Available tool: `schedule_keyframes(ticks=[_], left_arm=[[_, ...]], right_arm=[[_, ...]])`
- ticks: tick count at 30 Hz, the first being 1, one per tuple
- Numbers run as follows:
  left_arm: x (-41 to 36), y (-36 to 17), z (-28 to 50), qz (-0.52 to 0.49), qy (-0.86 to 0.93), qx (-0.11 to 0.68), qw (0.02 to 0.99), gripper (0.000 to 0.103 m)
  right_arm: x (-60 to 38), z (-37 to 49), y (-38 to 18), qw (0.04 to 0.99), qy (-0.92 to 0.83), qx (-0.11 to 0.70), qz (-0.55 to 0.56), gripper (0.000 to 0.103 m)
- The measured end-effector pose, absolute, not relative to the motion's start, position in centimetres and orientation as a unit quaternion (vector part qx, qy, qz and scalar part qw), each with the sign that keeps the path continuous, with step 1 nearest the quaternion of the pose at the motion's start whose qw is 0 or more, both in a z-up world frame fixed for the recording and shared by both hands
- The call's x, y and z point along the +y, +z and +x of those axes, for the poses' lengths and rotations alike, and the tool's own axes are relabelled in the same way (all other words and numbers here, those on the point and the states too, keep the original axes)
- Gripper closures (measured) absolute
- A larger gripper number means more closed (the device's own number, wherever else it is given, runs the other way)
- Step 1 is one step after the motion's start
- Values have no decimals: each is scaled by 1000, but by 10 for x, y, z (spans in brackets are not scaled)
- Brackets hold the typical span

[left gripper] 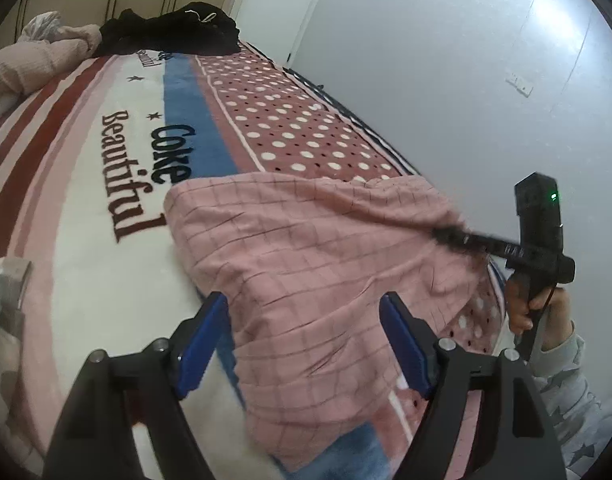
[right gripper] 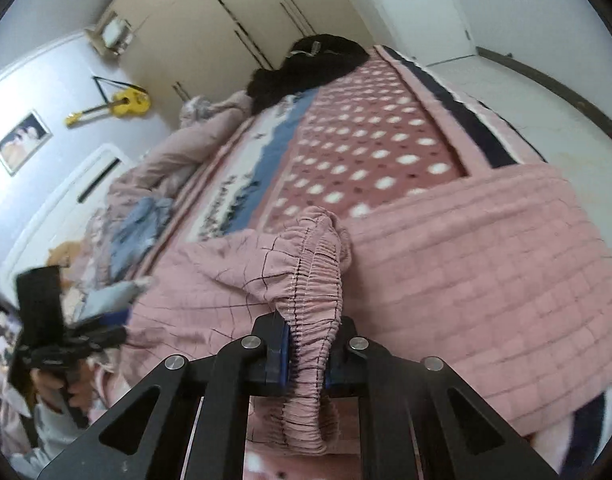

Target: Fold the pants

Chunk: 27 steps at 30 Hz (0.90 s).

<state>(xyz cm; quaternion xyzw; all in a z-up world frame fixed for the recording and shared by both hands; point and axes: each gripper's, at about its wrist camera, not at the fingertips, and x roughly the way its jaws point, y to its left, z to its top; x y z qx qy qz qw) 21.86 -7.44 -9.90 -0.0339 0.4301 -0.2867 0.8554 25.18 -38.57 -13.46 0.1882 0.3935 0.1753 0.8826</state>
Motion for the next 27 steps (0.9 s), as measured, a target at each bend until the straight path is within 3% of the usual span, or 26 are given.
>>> schedule_keyframes(ticks=[2, 5, 9, 13, 16, 20, 27], left_arm=[[-79, -105, 223, -22, -268, 440, 857, 28], [-75, -107, 223, -15, -247, 443, 862, 28], [-65, -92, 218, -15, -227, 420, 879, 28], [-68, -76, 214, -31, -233, 402, 885, 28], [-82, -71, 213, -41, -243, 397, 884, 28], [-106, -69, 211, -50, -259, 400, 878, 28], [-133, -69, 215, -53, -260, 401, 876, 28]], right_arm=[[-381, 257, -156, 866, 174, 432, 183, 87], [-394, 249, -153, 870, 174, 420, 189, 76], [-457, 217, -124, 891, 147, 366, 225, 43], [-543, 185, -122, 888, 85, 351, 285, 38], [-608, 167, -155, 850, 60, 364, 376, 36], [-632, 160, -198, 797, 91, 387, 455, 36], [-638, 184, -214, 785, 99, 340, 509, 35]])
